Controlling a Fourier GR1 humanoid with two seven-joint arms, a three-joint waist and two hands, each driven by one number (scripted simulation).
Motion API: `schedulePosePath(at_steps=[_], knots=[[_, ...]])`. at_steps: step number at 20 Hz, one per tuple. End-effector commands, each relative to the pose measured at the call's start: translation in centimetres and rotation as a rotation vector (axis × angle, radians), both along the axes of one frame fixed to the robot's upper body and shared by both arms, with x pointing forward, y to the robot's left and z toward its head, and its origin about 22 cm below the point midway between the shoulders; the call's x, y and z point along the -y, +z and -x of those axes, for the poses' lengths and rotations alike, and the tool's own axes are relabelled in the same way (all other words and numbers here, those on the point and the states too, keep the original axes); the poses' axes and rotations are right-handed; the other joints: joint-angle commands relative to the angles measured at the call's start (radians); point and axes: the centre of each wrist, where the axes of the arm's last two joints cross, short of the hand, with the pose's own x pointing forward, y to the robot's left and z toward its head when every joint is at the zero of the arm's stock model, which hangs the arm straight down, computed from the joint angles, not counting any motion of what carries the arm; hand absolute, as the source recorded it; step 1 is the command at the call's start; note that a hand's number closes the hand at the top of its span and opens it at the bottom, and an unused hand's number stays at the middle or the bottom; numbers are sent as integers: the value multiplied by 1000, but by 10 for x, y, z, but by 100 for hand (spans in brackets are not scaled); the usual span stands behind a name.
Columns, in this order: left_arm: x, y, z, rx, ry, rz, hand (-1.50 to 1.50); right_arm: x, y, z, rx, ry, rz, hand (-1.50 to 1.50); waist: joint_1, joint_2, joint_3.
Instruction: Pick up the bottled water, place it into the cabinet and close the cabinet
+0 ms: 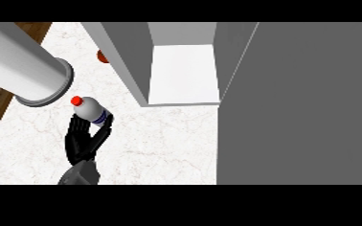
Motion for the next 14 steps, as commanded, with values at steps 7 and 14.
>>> schedulePosePath(at_steps=[7,14], knots=[[8,-11,-4,93,9,96,150,5,15,7,21,9,-19,-150,0,2,0],[47,-39,38,70,-406,151,150,-5,14,4,31,2,-19,-150,8,-4,0]])
